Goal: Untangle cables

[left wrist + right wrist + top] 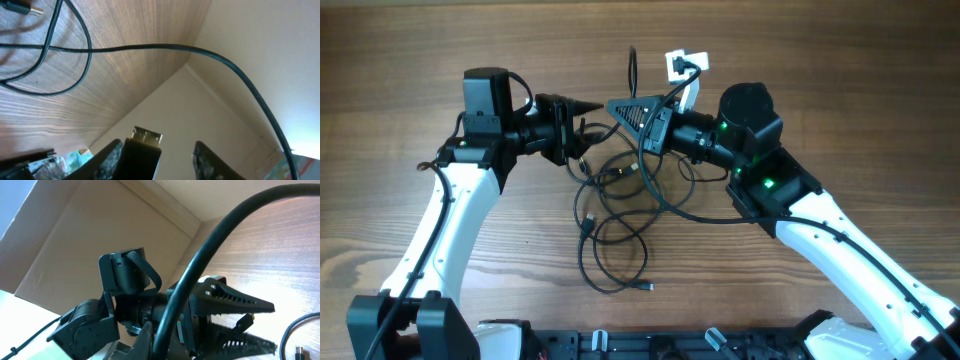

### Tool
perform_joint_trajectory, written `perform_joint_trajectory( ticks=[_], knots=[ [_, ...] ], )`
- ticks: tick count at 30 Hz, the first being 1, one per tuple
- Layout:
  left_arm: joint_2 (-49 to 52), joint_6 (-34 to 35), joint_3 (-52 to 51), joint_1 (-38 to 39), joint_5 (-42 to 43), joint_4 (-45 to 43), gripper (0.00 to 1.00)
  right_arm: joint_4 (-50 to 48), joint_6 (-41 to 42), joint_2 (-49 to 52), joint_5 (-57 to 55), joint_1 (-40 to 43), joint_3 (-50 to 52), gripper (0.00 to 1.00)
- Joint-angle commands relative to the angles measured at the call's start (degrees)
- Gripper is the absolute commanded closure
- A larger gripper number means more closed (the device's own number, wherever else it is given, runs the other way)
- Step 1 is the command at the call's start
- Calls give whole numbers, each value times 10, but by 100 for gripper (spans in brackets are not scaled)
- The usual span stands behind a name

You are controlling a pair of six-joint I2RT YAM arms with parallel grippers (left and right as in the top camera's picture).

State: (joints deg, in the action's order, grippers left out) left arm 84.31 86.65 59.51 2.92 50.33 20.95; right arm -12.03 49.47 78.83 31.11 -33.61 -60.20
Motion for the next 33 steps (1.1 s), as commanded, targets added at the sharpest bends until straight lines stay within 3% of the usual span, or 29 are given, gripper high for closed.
perform_joint_trajectory(
  ticks=[1,2,3,24,25,27,31,33],
  knots=[
    [-12,2,7,2,-5,0,73,5,0,5,14,-3,-10,96],
    [-12,2,7,2,-5,0,88,10,0,5,14,-3,-10,96],
    [-12,2,7,2,-5,0,96,15,0,5,15,-3,-10,96],
    [-12,-9,7,2,23,-58,96,38,-7,5,-13,-3,-10,95],
    [-12,-9,7,2,27,-66,96,38,-14,5,-15,-3,-10,92],
    [-12,-9,7,2,40,-94,96,46,-15,5,-29,-3,-9,74],
    [-20,-5,7,-7,59,-182,96,78,-15,5,-73,-3,-9,19],
    [-33,7,7,-26,59,-214,96,104,-16,5,-97,-3,-9,0]
  ],
)
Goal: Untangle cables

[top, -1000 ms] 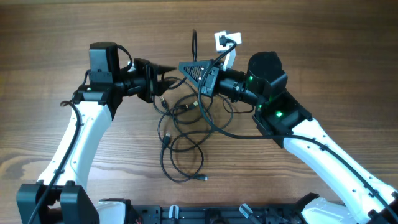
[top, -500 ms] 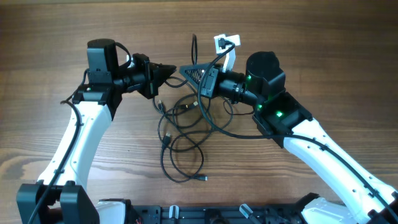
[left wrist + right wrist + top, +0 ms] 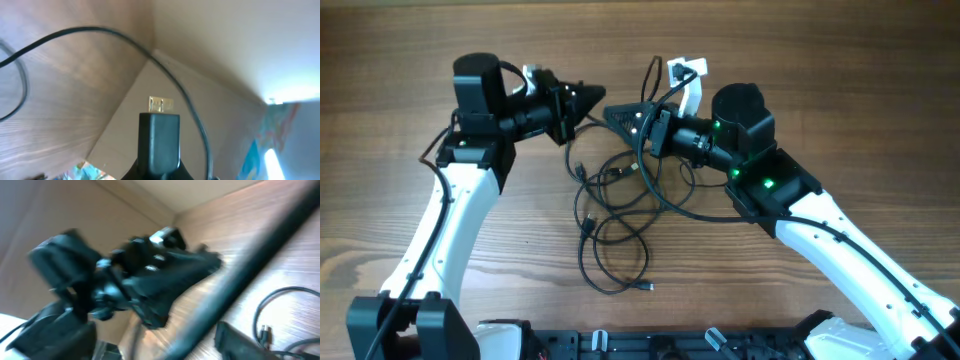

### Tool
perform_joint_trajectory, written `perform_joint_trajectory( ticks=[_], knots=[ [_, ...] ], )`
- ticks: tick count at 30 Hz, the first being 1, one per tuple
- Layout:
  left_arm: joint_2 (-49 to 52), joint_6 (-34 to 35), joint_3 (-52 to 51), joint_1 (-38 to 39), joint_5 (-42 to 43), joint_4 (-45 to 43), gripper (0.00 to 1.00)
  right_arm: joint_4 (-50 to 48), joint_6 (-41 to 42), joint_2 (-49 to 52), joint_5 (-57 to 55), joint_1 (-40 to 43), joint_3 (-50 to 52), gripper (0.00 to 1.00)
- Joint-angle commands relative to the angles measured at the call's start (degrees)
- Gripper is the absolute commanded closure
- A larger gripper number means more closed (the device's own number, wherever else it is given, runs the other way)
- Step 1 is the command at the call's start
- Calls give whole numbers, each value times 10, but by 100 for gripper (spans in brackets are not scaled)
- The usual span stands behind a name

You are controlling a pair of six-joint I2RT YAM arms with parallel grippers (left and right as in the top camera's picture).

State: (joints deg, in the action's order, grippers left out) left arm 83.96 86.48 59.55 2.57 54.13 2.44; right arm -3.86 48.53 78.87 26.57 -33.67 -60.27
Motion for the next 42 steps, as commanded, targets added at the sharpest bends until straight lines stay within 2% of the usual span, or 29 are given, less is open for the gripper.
perform_joint_trajectory(
  ticks=[1,6,12,16,20,24,32,40,42],
  knots=[
    [-34,12,7,-30,20,-33,96,33,-6,4,-61,-2,-9,0],
    [-66,46,7,-91,22,-68,96,81,-13,4,-115,-2,-8,0],
    [-111,70,7,-161,29,-94,96,91,-145,16,-119,-2,-7,0],
    [-142,78,7,-192,31,-94,96,93,-194,58,-119,-2,-7,0],
    [-159,101,7,-197,31,-100,96,91,-203,103,-115,-2,-7,0],
    [-165,140,7,-197,31,-153,96,84,-233,152,-80,-2,-7,0],
    [-165,207,7,-197,31,-248,96,84,-233,210,-98,-2,-7,0],
    [-166,232,7,-197,29,-252,96,84,-246,231,-133,-2,-7,2],
    [-166,240,7,-197,28,-270,96,80,-246,241,-137,-2,-5,7]
  ],
)
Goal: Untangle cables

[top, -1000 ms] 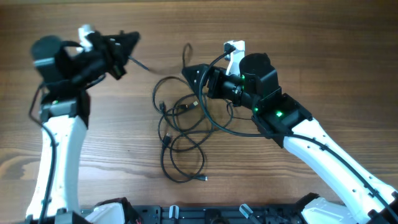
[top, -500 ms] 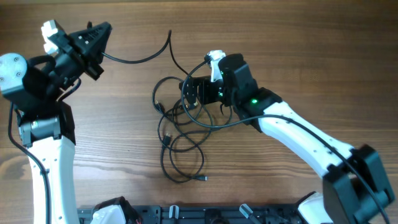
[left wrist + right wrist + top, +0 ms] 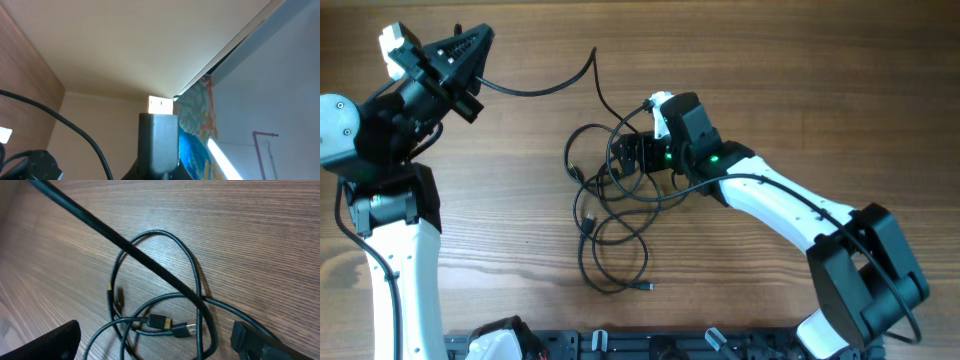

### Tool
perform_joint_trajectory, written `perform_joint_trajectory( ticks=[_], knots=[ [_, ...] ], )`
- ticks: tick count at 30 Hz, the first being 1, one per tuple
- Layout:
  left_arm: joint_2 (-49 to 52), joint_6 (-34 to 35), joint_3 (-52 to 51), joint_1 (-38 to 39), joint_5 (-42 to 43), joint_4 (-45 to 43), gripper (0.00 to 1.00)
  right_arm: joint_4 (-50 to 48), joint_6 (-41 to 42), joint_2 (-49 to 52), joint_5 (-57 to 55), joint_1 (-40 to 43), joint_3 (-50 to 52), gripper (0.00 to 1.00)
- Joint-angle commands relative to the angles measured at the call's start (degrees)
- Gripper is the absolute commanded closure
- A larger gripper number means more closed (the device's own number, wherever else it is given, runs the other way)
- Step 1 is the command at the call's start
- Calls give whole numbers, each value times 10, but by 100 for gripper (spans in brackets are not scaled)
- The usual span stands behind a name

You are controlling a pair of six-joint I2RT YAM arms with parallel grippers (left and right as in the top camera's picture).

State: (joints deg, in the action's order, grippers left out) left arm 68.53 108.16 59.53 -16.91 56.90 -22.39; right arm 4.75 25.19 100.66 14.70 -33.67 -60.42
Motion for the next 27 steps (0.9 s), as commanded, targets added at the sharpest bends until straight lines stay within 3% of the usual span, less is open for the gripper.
perform_joint_trajectory(
  ticks=[1,4,6,10,11,13,15,20,27],
  knots=[
    [-12,23,7,-3,1,-30,96,-11,-12,31,-18,-2,-3,9],
    [-12,38,7,-3,1,-58,96,-21,-12,49,-18,-2,-2,16],
    [-12,47,7,-3,1,-62,96,-29,-13,60,-18,-2,-2,29],
    [-12,49,7,-3,2,-62,96,-37,-12,74,-18,-2,-2,65],
    [-12,48,7,-3,2,-62,96,-37,-12,76,-18,-2,-2,80],
    [-12,48,7,-3,2,-62,96,-36,-12,76,-18,-2,-2,91],
    [-12,48,7,-3,2,-62,96,-37,-13,73,-18,-2,-3,96],
    [-11,17,7,-3,3,-61,96,-34,-29,35,-9,-2,-3,96],
    [-10,-41,7,-8,-2,-56,96,-27,-42,-98,-9,-2,-3,96]
  ],
)
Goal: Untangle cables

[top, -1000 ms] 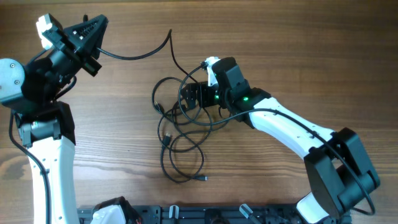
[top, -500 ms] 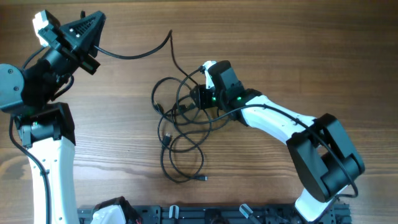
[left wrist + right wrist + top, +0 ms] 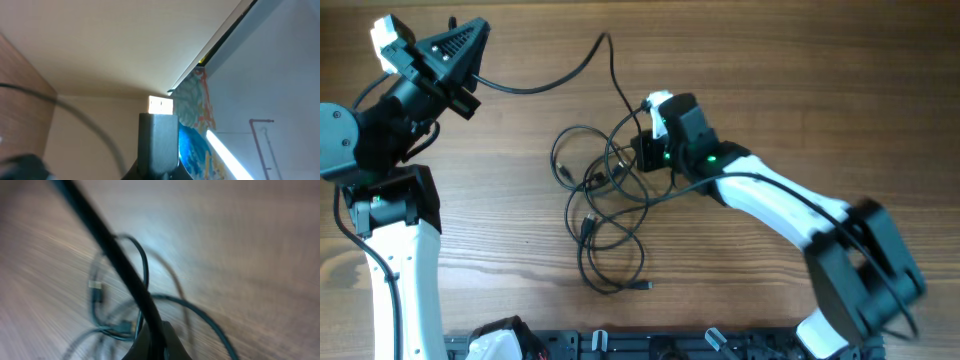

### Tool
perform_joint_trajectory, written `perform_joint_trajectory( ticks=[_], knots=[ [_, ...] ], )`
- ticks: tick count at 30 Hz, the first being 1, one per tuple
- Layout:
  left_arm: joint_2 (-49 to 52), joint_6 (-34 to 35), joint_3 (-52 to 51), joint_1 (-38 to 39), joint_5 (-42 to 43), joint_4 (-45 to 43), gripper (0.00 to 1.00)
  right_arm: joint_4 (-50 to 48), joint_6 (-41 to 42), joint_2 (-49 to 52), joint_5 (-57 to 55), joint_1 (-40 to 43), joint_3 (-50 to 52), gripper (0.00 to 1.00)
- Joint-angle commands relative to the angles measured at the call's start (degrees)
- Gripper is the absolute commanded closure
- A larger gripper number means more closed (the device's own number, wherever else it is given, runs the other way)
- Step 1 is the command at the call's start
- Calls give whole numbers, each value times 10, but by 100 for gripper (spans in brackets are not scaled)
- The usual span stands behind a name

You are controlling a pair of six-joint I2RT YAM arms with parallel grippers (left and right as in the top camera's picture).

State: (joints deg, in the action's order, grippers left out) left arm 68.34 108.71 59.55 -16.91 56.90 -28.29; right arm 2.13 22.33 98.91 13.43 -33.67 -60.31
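A tangle of thin black cables lies on the wooden table's middle. One black cable runs from it up and left to my left gripper, raised high at the far left. That gripper is shut on the cable's black plug, gold tip upward. My right gripper sits low at the tangle's upper right edge. In the blurred right wrist view it is shut on a thick black cable, with other loops on the table behind.
The wooden table stretches bare to the right and far left of the tangle. A loose plug end lies at the tangle's near side. A black rail runs along the front edge. My right arm crosses the right half.
My right gripper was open just over the tangle and is now shut on a cable there. The tangle's left loops have shifted slightly left. My left gripper still holds the plug high.
First both grippers were close together above the tangle, my left one open around a plug. Then the left was shut on the plug, farther up and left. Later it held the plug high at far left, its cable drawn out, my right open; now shut.
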Motion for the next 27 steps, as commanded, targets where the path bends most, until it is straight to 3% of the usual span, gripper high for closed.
perform_joint_trajectory(
  ticks=[1,11,16,20,22,27],
  knots=[
    [-9,-53,7,-12,-2,16,96,5,-14,-104,3,-2,-4,96],
    [-8,-129,7,-43,-3,117,96,86,-76,-233,-47,-2,-4,96],
    [-8,-217,7,-43,-22,179,96,118,-91,-253,-193,-2,-4,96],
    [-8,-309,7,-43,-84,279,96,134,-90,-258,-295,-2,-4,96],
    [-8,-346,7,-43,-136,342,96,131,-86,-266,-296,-2,-4,96],
    [-8,-380,7,-43,-274,461,96,105,-86,-299,-149,-2,-4,96]
  ],
)
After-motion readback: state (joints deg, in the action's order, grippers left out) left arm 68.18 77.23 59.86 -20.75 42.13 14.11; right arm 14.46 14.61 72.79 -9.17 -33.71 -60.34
